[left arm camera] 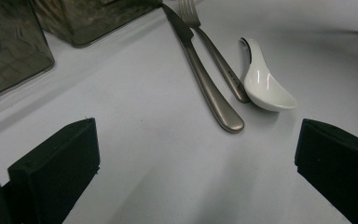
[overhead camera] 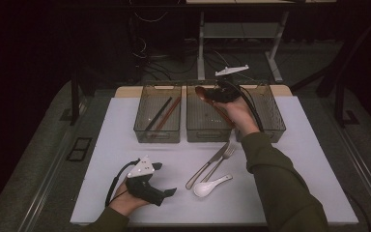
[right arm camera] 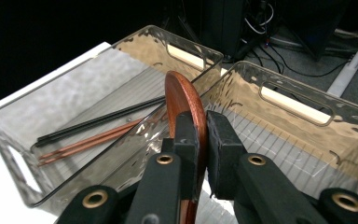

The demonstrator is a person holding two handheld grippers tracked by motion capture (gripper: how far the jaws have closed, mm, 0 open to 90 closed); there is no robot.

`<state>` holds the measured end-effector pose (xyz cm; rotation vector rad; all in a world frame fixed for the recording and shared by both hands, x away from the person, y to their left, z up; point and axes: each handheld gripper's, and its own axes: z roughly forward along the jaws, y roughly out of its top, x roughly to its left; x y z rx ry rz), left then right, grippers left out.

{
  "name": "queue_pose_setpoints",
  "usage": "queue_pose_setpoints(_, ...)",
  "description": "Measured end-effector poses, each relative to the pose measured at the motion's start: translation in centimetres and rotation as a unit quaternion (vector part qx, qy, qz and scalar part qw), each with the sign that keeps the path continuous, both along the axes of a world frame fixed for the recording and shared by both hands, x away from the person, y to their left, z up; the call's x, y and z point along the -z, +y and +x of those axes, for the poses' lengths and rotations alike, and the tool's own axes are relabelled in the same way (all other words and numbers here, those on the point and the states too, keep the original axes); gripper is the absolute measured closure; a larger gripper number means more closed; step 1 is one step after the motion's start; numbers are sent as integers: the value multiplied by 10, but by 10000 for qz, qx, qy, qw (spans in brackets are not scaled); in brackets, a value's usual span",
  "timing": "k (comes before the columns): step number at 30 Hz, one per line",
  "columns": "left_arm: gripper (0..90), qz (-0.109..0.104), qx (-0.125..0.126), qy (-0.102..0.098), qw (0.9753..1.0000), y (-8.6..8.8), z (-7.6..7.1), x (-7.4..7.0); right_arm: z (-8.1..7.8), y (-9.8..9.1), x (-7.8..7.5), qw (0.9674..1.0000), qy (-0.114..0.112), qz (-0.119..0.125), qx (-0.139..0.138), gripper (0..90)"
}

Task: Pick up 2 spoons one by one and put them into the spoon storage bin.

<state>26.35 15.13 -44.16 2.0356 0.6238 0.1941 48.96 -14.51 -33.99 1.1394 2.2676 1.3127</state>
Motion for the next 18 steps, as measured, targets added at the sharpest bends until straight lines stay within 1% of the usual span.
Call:
queue_pose_setpoints(3,0,-33,-2,16,10000,0,0,0,7,4,6,10000,68,-42,27,827)
queue_pose_setpoints(5,0,-11,27,9,10000,0,1,1,12,5,11,9999,136,-39,51,827)
queue_pose_setpoints(8,0,-14,38,28,10000,-1,0,1,15,7,18,9998,179,-103,52,827)
queue_pose_setpoints(10,0,-23,47,29,10000,-2,0,1,16,8,23,9996,247,-143,58,827)
queue_pose_setpoints(13,0,4,79,15,10000,-2,0,1,17,11,31,9989,349,-297,44,827)
queue_pose_setpoints(15,0,9,84,17,10000,-2,0,1,16,13,34,9984,361,-431,-4,819)
queue_pose_setpoints(16,0,5,83,16,10000,-3,0,1,16,14,35,9983,370,-459,-1,777)
queue_pose_setpoints(17,0,4,84,11,10000,-3,0,1,15,14,35,9983,351,-459,-10,714)
queue_pose_setpoints(18,0,14,96,5,10000,-2,-1,1,14,14,36,9984,348,-445,8,683)
